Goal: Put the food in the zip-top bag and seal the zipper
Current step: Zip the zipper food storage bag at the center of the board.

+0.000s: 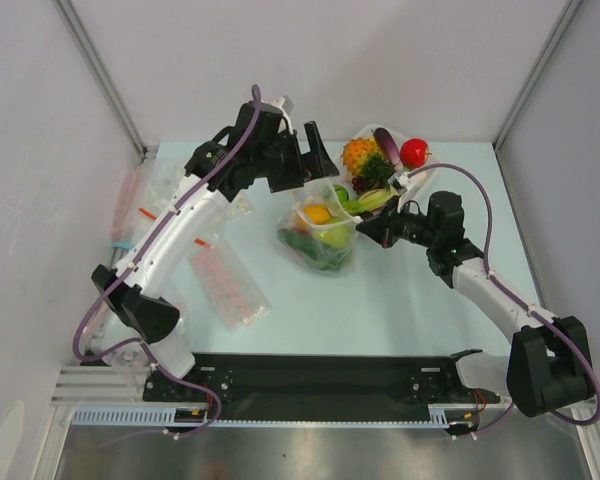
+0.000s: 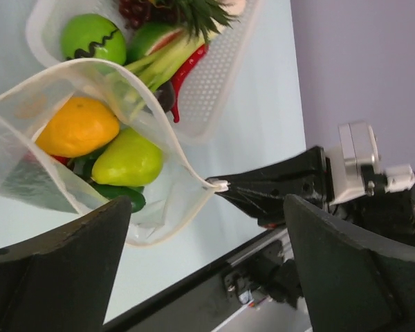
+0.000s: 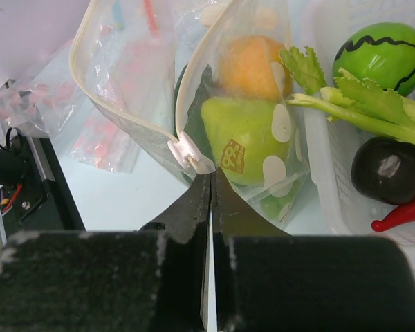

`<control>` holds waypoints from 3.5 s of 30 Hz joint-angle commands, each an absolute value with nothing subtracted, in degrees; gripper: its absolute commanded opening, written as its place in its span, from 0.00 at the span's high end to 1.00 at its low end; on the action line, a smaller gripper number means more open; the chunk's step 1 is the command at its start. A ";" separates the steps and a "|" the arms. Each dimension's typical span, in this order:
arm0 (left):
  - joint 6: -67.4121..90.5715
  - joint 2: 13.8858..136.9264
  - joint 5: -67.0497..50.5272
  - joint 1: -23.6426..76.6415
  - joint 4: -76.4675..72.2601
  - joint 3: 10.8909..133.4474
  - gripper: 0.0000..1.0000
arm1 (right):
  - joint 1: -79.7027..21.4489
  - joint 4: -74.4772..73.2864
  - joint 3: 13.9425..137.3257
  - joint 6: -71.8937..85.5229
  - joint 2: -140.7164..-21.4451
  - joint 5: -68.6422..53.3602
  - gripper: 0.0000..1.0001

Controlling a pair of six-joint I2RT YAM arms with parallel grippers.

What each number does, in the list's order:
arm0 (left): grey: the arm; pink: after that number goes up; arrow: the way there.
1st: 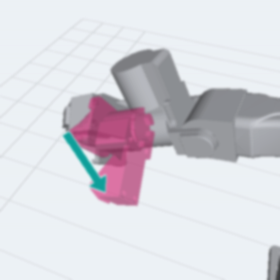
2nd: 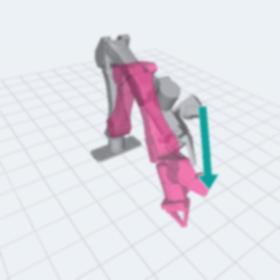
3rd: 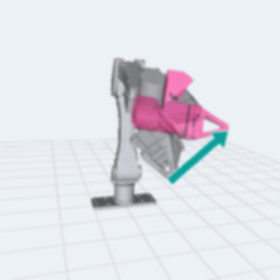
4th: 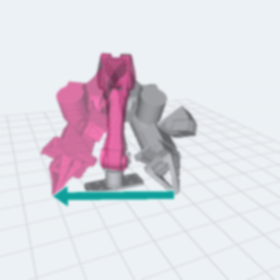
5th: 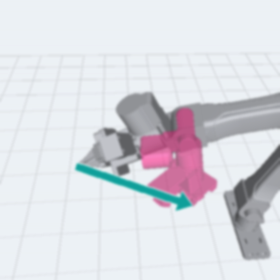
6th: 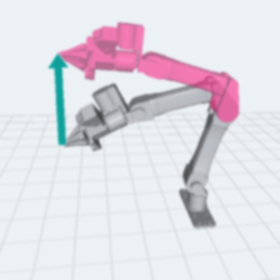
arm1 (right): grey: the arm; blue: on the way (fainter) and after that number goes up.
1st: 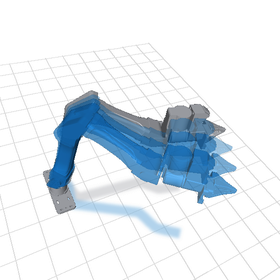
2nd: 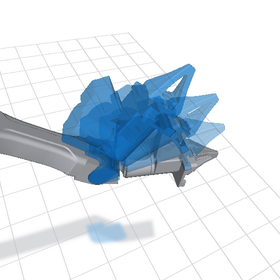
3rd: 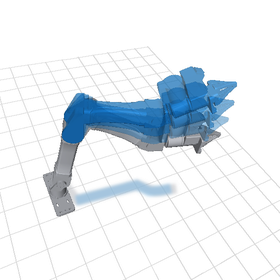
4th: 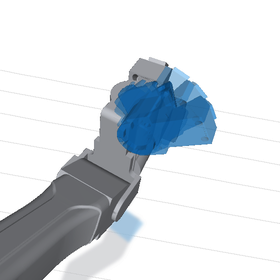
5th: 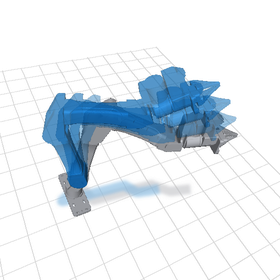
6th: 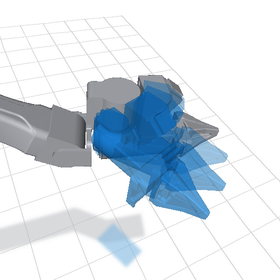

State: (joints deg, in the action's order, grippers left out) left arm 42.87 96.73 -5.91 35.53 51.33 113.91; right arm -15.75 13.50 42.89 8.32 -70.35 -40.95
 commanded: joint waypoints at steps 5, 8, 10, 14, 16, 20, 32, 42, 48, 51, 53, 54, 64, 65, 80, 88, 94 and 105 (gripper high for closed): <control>19.97 93.61 -15.49 36.39 39.56 110.31 0.00 | -16.26 12.83 46.31 6.32 -69.78 -41.83 1.00; 10.22 93.43 -19.93 36.39 34.56 107.50 0.00 | -16.35 12.31 46.67 6.68 -69.70 -42.54 1.00; 1.64 92.99 -27.92 36.56 29.28 103.82 0.02 | -16.35 11.78 47.20 6.68 -69.70 -43.24 1.00; -11.75 93.51 -36.63 36.56 25.58 101.16 0.02 | -16.52 9.85 49.13 6.50 -69.70 -45.70 1.00; -20.07 95.00 -44.33 36.56 28.37 102.82 0.07 | -16.96 10.02 49.74 7.12 -69.70 -46.75 1.00; -28.82 98.70 -50.80 36.65 33.75 105.73 0.19 | -17.58 10.02 50.54 7.03 -70.22 -47.55 1.00; -31.99 101.78 -56.34 36.74 34.37 105.64 0.52 | -18.28 7.73 51.33 4.92 -69.96 -47.90 1.00; -34.98 102.74 -54.85 36.74 37.35 103.89 0.51 | -18.37 7.38 51.68 4.22 -70.23 -47.64 1.00; -36.73 103.88 -52.91 36.91 39.02 103.80 0.51 | -18.37 7.29 51.86 3.78 -70.31 -47.46 1.00; -37.35 104.24 -52.38 36.91 39.64 103.71 0.52 | -18.19 7.29 51.77 3.69 -70.14 -47.29 1.00; -37.79 104.41 -52.03 37.00 40.16 103.54 0.52 | -18.19 7.21 51.94 3.43 -70.14 -47.29 1.00; -38.23 104.33 -51.86 37.09 40.43 103.54 0.52 | -18.19 7.03 52.03 3.43 -70.14 -47.29 1.00; -39.46 105.03 -50.89 37.53 42.27 103.71 0.74 | -18.02 6.86 51.68 3.16 -69.79 -46.93 1.00; -39.64 105.03 -50.80 37.53 42.71 103.88 0.82 | -17.84 6.86 51.68 3.25 -69.70 -46.85 1.00; -36.74 102.49 -42.90 38.06 39.57 102.31 1.00 | -13.10 13.89 46.67 11.25 -67.15 -44.91 1.00; -32.26 99.23 -41.92 38.06 33.75 98.70 1.00 | -12.66 13.62 46.76 11.95 -67.24 -45.17 1.00; -28.13 99.23 -43.16 38.67 31.46 99.67 1.00 | -14.32 13.62 47.46 10.46 -67.15 -47.02 0.67; -28.56 98.35 -45.87 39.90 33.40 102.92 1.00 | -16.00 12.74 47.02 6.24 -66.53 -48.43 0.58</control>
